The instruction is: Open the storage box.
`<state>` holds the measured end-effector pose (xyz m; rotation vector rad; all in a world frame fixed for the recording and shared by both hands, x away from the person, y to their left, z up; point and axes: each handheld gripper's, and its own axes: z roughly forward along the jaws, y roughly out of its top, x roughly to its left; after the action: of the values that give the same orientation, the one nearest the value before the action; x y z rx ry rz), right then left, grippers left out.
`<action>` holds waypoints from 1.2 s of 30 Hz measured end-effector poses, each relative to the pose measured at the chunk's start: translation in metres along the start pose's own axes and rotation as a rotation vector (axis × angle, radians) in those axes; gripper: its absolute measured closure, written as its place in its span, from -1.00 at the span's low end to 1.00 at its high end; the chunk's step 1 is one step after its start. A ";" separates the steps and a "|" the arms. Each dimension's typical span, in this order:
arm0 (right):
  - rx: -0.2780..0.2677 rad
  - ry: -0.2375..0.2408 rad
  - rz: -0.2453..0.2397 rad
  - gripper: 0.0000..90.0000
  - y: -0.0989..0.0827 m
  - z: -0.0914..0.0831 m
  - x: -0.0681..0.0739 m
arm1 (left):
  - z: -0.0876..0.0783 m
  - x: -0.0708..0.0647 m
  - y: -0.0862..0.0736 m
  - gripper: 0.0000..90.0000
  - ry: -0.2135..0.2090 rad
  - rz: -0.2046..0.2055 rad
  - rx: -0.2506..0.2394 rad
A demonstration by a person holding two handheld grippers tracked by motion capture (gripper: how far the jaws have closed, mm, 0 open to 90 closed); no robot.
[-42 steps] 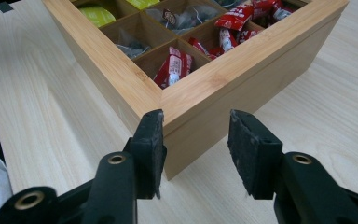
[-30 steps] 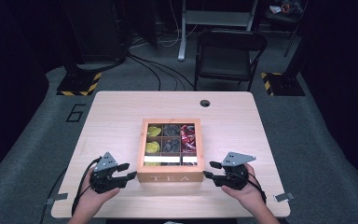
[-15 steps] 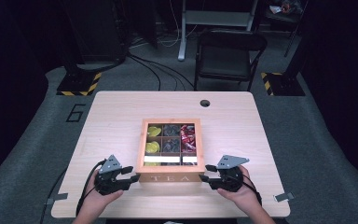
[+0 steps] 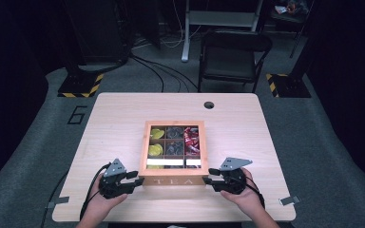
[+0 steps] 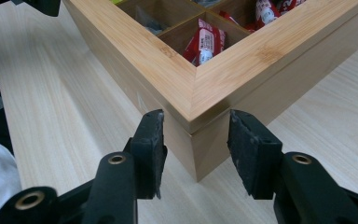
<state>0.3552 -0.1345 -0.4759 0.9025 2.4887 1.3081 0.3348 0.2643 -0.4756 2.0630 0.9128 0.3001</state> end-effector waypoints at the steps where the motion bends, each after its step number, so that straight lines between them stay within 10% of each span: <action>1: 0.003 -0.003 -0.002 0.23 0.000 0.000 0.000 | 0.000 0.000 0.000 0.31 0.001 0.001 -0.004; 36: -0.016 -0.039 -0.041 0.26 0.004 0.000 0.005 | -0.001 -0.004 0.006 0.36 0.014 0.001 -0.012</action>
<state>0.3532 -0.1296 -0.4721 0.8605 2.4507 1.2833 0.3343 0.2605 -0.4699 2.0527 0.9161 0.3197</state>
